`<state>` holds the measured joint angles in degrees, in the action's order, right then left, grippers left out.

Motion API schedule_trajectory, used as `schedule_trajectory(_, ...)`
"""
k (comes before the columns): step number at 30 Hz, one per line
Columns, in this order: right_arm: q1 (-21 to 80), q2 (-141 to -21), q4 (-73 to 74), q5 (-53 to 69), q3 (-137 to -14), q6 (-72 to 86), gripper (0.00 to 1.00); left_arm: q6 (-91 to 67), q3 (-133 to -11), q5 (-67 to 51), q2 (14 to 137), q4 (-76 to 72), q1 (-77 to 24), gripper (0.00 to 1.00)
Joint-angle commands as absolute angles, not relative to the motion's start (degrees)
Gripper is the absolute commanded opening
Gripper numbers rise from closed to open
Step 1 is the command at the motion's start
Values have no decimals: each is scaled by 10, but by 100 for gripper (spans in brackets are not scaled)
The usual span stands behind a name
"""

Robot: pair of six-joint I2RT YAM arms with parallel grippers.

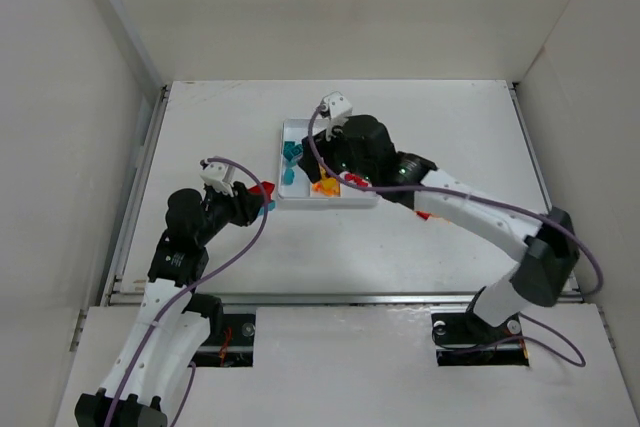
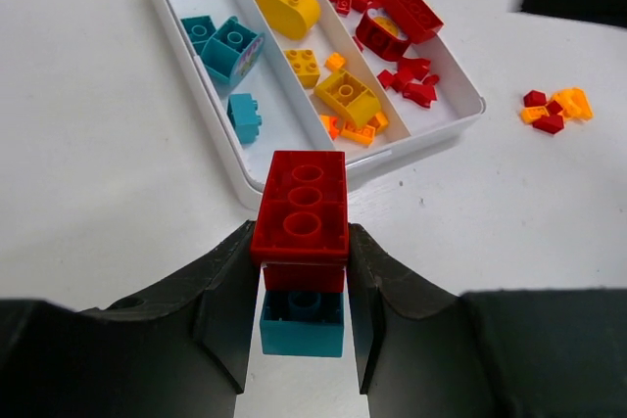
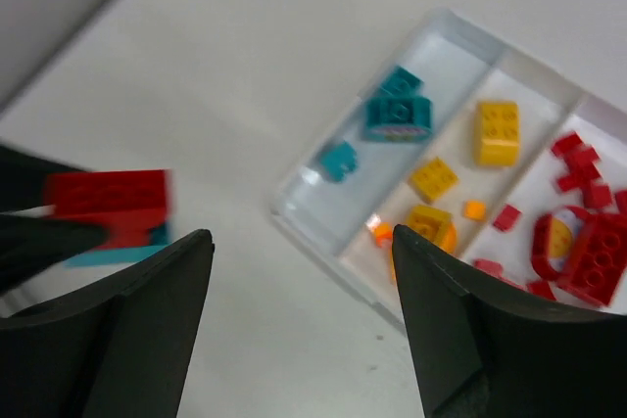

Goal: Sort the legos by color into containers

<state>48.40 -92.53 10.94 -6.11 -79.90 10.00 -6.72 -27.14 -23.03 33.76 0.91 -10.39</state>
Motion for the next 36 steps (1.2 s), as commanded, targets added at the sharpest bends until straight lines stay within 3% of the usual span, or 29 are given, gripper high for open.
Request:
schedule_trajectory(1, 528, -860, 1, 14, -744, 89, 80, -76, -305, -264, 329, -32, -105, 0)
schedule_trajectory(2, 534, -844, -7, 23, -722, 99, 80, -81, -305, -264, 329, -32, -105, 0)
schedule_trajectory(6, 552, -838, -62, 63, -686, 172, 99, -94, -317, -277, 334, -37, -105, 0)
schedule_trajectory(20, 591, -887, -92, 91, -721, 231, 100, -144, -355, -264, 334, -37, -105, 0)
schedule_trajectory(36, 597, -954, -77, -5, -757, 281, 100, -150, -355, -264, 334, -32, -105, 0)
